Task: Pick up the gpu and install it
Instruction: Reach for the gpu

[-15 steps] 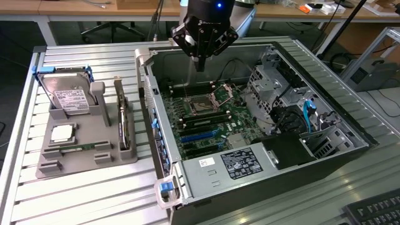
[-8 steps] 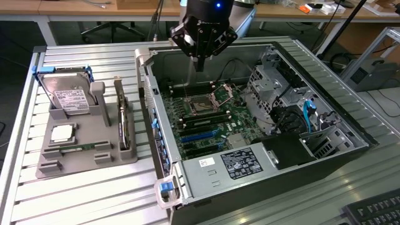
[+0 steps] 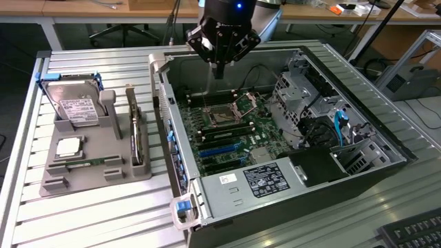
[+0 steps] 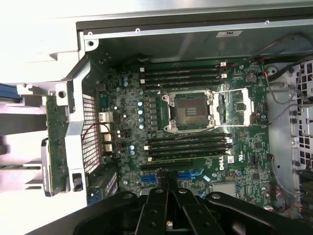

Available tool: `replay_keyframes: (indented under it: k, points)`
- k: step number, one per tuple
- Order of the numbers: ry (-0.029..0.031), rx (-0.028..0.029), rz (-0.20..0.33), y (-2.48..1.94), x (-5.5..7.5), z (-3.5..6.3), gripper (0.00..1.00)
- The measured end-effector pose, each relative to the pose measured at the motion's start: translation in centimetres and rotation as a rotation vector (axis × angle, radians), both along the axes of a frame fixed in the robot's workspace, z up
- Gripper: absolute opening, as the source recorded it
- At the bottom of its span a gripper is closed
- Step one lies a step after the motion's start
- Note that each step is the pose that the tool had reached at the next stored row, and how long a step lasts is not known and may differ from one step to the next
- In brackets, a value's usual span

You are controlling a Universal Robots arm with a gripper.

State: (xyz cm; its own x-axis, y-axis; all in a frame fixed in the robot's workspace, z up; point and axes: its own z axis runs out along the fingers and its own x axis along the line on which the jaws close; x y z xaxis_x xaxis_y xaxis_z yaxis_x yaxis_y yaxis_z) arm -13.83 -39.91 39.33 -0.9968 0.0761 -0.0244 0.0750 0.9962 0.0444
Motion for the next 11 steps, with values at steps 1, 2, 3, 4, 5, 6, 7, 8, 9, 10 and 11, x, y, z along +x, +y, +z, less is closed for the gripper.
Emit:
replay_keyframes:
  k: [1, 2, 3, 4, 5, 6, 7, 8, 9, 10, 11]
  points:
    - [0.0000, 0.0000, 0.000, 0.00, -0.02, 0.00, 0.11]
    - [0.0000, 0.0000, 0.000, 0.00, -0.05, 0.00, 0.11]
    - [0.0000, -0.0001, 0.000, 0.00, -0.06, 0.00, 0.11]
    - [-0.0001, 0.0000, 0.000, 0.00, -0.11, 0.00, 0.11]
    - [-0.0001, 0.0000, 0.000, 0.00, -0.16, 0.00, 0.11]
    - [0.0000, 0.0000, 0.000, 0.00, -0.17, 0.00, 0.11]
    - [0.0000, 0.0000, 0.000, 0.00, -0.18, 0.00, 0.11]
    - [0.0000, 0.0000, 0.000, 0.00, -0.20, 0.00, 0.11]
    - [-0.0001, 0.0000, 0.000, 0.00, -0.22, 0.00, 0.11]
    - [-0.0001, 0.0000, 0.000, 0.00, -0.23, 0.00, 0.11]
    - [0.0000, -0.0001, 0.000, 0.00, -0.25, 0.00, 0.11]
